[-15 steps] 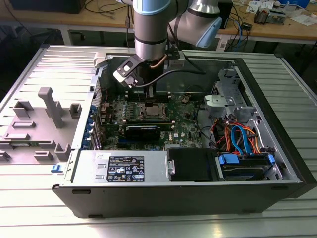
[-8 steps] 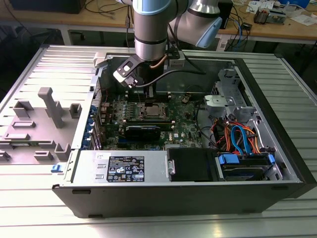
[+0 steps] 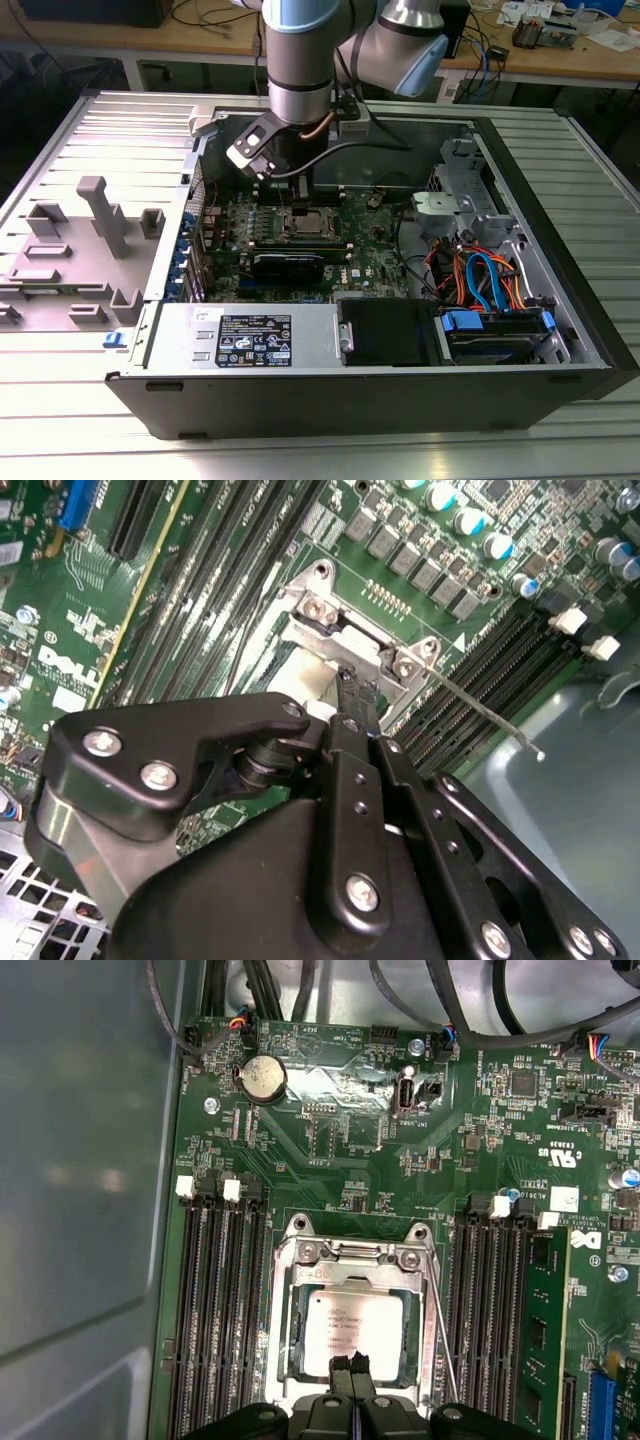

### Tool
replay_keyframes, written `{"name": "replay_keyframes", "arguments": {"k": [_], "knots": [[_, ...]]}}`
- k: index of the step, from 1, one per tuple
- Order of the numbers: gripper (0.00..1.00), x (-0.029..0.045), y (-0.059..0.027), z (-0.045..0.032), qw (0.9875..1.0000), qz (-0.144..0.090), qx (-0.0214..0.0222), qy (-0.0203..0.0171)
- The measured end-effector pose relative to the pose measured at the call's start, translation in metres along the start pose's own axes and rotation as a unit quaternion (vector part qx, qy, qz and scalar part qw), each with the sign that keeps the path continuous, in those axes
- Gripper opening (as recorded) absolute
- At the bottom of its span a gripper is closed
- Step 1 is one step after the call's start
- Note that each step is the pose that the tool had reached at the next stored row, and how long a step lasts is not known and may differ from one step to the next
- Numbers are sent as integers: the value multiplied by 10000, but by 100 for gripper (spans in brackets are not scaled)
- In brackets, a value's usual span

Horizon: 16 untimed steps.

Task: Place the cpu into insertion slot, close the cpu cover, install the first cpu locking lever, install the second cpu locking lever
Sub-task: 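Close the cpu cover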

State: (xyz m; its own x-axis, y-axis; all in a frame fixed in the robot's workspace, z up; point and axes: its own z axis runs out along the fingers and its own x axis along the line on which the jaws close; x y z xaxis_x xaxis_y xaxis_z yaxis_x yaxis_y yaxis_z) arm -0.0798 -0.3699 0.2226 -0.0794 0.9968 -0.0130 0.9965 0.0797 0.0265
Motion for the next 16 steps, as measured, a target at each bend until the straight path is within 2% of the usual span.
{"name": "replay_keyframes", "arguments": {"k": [2, 3, 10, 13, 16], "knots": [[11, 3, -48, 27, 10000, -3, -49, -3], [11, 4, -59, 38, 10000, -3, -60, -5], [11, 7, -84, 140, 10000, -3, -63, -5], [11, 7, -85, 143, 10000, -3, -66, -5], [11, 7, -84, 114, 10000, -3, -71, -6]]}}
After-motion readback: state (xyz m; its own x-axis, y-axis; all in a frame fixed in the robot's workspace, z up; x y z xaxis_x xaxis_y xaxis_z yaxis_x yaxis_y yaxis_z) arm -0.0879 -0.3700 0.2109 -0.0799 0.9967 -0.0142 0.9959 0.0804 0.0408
